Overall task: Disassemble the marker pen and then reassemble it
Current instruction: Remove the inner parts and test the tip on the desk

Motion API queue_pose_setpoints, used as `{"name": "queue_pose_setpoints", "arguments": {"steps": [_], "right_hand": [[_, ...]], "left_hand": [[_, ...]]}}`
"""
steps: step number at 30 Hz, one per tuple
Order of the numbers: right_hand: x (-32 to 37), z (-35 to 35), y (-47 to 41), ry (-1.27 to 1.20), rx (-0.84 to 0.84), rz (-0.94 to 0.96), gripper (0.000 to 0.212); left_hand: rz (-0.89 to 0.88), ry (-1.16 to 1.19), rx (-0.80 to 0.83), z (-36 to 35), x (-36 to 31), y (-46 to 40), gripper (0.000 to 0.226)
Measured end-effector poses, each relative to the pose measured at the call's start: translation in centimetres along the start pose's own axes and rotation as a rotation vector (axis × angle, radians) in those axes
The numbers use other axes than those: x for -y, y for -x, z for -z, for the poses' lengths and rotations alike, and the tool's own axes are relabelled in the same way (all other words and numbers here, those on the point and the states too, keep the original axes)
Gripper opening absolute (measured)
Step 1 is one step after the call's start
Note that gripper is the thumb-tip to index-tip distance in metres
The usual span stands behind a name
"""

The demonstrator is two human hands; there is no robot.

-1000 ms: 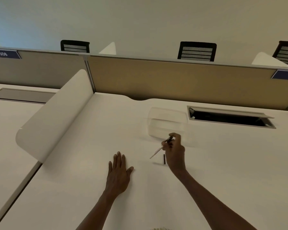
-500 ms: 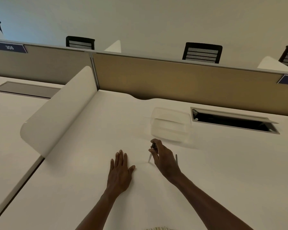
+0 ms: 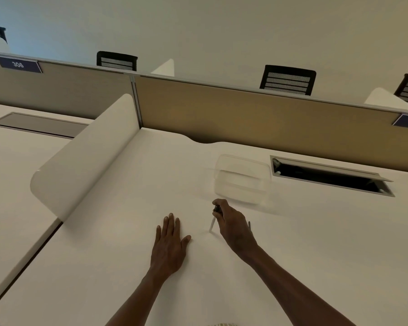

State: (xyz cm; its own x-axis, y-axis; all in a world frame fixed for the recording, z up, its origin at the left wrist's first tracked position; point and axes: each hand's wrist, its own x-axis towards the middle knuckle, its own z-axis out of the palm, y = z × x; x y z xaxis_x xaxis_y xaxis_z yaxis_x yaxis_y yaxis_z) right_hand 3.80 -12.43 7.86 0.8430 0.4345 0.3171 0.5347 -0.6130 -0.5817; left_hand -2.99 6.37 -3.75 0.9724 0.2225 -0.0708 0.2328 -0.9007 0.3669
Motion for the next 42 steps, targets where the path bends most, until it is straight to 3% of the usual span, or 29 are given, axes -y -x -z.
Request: {"name": "queue_pose_setpoints", "arguments": {"steps": [28,42], "right_hand": [[0.6,0.7,-0.1,0.014,0.033,-0.011,0.024],[0.3,1.2,-0.4,-0.008,-0.041,-0.031,0.028]], "left_hand": [[-0.001,-0.039,-0.002,0.1,0.0,0.0,0.104],[-0.006,-0.038,0.019,0.3,-0.1,-0.1,0.107]]}}
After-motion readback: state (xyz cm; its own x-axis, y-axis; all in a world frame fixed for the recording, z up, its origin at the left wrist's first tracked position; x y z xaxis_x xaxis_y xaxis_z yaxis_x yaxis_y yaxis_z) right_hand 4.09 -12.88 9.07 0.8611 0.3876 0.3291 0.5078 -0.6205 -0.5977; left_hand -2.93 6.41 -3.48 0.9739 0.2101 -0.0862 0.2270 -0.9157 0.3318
